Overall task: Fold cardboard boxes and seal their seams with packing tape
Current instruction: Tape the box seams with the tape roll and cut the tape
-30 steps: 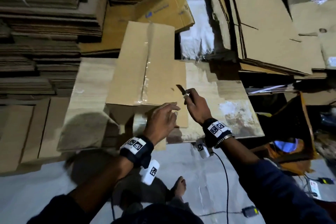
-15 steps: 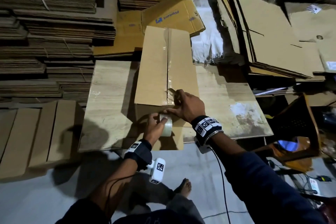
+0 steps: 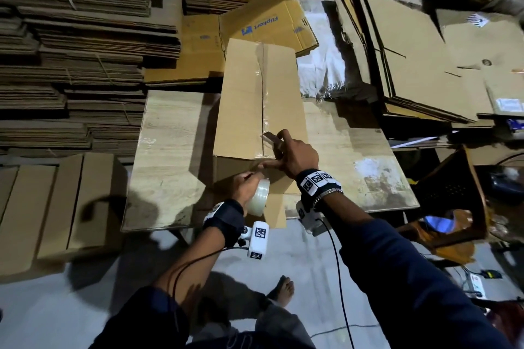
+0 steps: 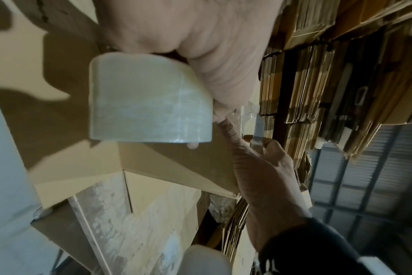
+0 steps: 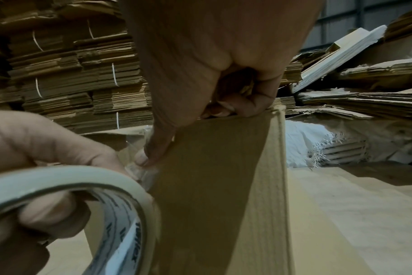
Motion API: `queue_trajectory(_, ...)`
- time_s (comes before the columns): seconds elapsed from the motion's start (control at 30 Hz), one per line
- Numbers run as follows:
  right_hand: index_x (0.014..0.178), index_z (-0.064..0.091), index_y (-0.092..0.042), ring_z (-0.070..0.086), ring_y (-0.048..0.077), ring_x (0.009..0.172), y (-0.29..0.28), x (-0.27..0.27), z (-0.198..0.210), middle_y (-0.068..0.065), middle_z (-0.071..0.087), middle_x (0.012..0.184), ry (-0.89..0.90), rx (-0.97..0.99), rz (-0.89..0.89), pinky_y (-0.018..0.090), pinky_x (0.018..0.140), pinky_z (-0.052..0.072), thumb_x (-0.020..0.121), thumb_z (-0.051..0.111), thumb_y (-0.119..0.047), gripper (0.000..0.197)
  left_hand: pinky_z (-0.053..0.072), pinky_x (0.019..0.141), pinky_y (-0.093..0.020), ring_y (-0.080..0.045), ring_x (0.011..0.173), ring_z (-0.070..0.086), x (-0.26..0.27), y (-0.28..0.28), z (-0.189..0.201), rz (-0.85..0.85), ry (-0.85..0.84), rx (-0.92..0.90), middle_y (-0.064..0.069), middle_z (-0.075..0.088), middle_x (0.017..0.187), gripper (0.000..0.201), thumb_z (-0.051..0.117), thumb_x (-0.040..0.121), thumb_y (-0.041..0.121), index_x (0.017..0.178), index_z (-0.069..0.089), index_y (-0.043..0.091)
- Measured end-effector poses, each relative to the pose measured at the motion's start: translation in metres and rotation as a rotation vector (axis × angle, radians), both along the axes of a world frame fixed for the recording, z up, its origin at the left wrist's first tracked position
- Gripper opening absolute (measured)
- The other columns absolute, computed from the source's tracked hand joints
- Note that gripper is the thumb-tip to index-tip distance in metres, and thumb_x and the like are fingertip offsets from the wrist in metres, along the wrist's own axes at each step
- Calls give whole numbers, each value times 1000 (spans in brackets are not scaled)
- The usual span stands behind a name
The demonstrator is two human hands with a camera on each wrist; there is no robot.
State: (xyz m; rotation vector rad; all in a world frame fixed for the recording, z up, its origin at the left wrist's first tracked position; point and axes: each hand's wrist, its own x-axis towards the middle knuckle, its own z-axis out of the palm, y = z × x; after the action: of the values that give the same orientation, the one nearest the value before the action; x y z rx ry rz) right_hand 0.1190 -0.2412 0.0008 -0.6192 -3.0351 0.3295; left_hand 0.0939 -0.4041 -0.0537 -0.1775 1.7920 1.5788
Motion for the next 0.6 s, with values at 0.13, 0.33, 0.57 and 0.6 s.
queue_trajectory(0.13, 119, 42, -23, 67, 32, 83, 2, 6, 9, 5, 72, 103, -40, -116, 21, 41, 68, 56, 71, 77, -76, 79, 60, 71, -49, -28, 76, 66, 11, 0, -5, 93, -30, 77, -22, 75, 92, 18, 76, 92, 30, 96, 76, 12)
queue_trajectory(0.33, 113, 43, -19, 58, 32, 75, -2, 51, 17, 16, 69, 96, -55, -208, 215, 42, 67, 48, 107, 41, -40, 22, 49, 74, -33, -24, 83, 62, 21, -6, -9, 147, 31, 150, -6, 70, 82, 12, 72, 94, 24, 95, 78, 14)
queue_trajectory(0.57, 116, 55, -13, 58, 28, 60, -9, 66, -11, 11, 67, 88, -62, 12, 398, 38, 48, 45, 111, 38, -32, 26, 46, 71, -28, -22, 80, 62, 27, -7, -3, 176, 42, 185, -9, 72, 86, 14, 76, 88, 19, 93, 78, 5)
queue_trajectory(0.6, 117, 58, -13, 61, 29, 63, -9, 63, -12, 11, 69, 91, -55, 38, 399, 39, 49, 48, 111, 39, -32, 27, 47, 73, -29, -23, 82, 63, 27, -8, -3, 176, 33, 176, -9, 73, 87, 15, 76, 88, 20, 93, 78, 6)
